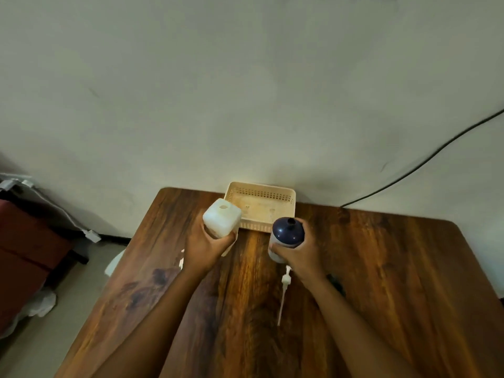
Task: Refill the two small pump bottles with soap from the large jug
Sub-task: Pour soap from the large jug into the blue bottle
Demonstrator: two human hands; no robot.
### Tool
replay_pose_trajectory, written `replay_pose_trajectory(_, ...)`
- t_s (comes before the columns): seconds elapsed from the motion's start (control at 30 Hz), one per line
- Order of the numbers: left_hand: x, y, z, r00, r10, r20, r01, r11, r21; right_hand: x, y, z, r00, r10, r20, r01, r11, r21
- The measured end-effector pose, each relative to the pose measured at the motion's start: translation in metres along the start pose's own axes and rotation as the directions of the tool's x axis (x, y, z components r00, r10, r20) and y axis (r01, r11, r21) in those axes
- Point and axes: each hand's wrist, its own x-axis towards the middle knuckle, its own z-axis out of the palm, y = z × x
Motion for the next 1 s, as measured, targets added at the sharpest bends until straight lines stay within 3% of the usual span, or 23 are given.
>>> replay_pose_trajectory(0.13, 0.034, 0.062, -0.009, 0.989, 0.15, 0.021, -0.15, 0.989, 0.017, 0.022, -0.057, -0.027, 0.995, -0.101, -0.006, 0.102, 0.994, 0.029)
replay_pose_trajectory(0.33, 0.079, 0.167, -0.023, 0.952, 0.303, -0.037, -0.3, 0.952, 0.062, 0.043, -0.163, -0.065, 0.955, -0.28, -0.099, 0.284, 0.958, 0.031)
replay_pose_trajectory(0.57, 0.106, 0.275, -0.033, 0.894, 0.441, -0.071, -0.437, 0.897, 0.069, 0.048, -0.262, -0.105, 0.901, -0.418, -0.115, 0.427, 0.9, 0.081)
replay_pose_trajectory(0.73, 0.112, 0.317, -0.037, 0.859, 0.51, -0.041, -0.506, 0.858, 0.083, 0.044, -0.291, -0.126, 0.877, -0.468, -0.109, 0.476, 0.878, 0.056)
replay_pose_trajectory(1.0, 0.116, 0.352, -0.046, 0.798, 0.591, 0.12, -0.599, 0.754, 0.268, 0.037, -0.31, -0.148, 0.845, -0.519, -0.127, 0.528, 0.848, 0.052)
